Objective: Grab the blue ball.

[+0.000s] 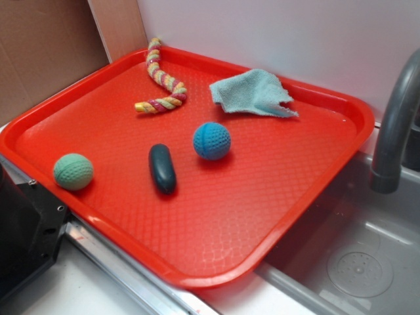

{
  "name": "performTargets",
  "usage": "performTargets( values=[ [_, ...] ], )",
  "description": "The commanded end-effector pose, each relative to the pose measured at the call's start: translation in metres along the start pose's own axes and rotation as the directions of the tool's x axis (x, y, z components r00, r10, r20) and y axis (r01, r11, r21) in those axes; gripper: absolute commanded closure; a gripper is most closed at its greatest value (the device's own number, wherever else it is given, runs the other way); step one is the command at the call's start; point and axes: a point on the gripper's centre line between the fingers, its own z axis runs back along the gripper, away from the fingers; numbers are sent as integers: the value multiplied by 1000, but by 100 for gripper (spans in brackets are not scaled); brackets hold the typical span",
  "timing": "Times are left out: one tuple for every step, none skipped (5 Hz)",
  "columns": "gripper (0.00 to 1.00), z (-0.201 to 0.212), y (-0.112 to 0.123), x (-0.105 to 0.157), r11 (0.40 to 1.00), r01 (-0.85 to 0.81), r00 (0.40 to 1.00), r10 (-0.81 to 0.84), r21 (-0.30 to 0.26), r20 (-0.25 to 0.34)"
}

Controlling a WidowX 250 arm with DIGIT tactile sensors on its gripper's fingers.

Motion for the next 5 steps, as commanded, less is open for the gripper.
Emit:
performTargets(
  values=[
    [0, 0, 0, 0, 1000, 0, 1000, 0, 0, 0],
    [0, -7, -2, 18, 994, 106, 994, -106, -1, -8],
    [0, -20, -7, 45, 958, 284, 959, -282, -47, 38],
    [0, -32, -15, 66, 915, 400, 916, -397, -53, 60],
    [0, -50, -44, 81, 802, 596, 800, -586, -52, 131]
  ],
)
